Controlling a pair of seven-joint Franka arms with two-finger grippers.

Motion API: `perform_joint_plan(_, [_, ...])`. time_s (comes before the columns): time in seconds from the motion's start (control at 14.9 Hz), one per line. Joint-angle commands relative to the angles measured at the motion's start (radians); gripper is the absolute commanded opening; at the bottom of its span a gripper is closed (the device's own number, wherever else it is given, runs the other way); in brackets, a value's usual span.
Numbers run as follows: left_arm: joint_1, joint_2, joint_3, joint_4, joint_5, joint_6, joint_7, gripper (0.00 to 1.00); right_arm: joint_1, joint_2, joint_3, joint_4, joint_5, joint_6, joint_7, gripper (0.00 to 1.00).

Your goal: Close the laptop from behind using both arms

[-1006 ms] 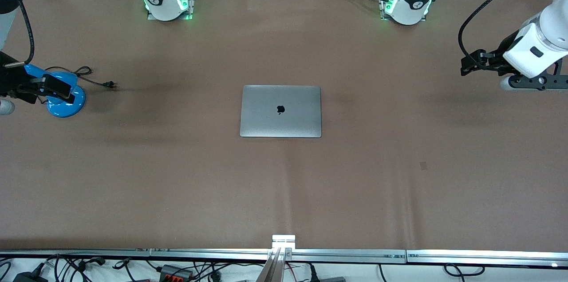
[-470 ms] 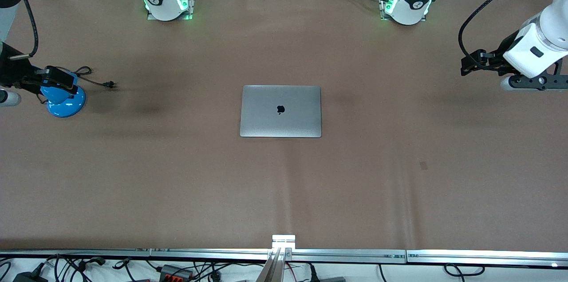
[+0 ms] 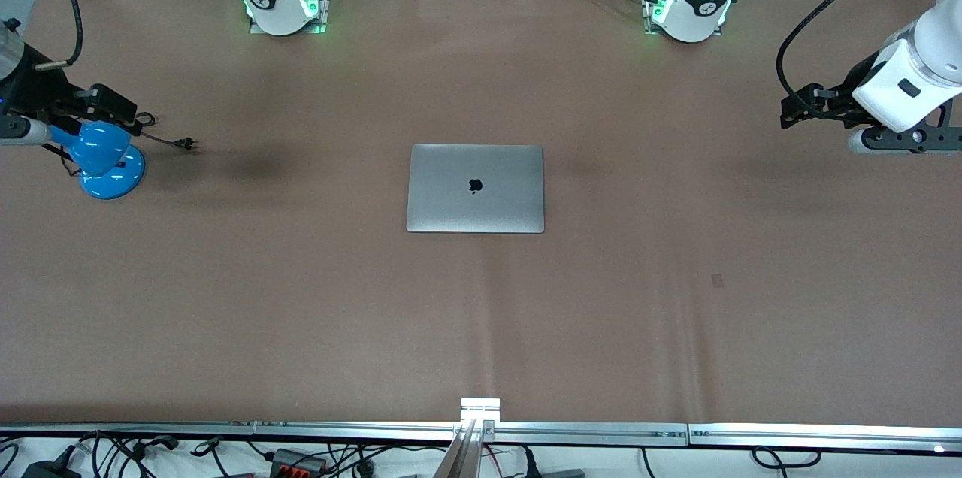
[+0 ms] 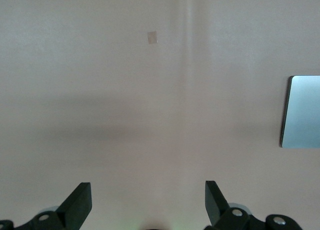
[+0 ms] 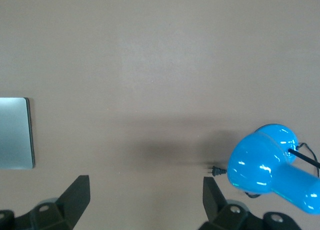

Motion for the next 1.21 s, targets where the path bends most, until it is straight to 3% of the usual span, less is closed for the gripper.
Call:
perform_joint_plan(0.0, [-0.004, -0.018, 0.004, -0.012, 0.012, -0.002, -0.001, 1.00, 0.005, -0.028, -0.006, -0.014, -0.016, -0.016, 0.010, 1.00])
perform_joint_plan(1.14, [0.005, -0.007, 0.009, 0.001, 0.011, -0.004, 0.012, 1.00, 0.005, -0.030, -0.004, -0.009, -0.019, -0.027, -0.006, 1.00])
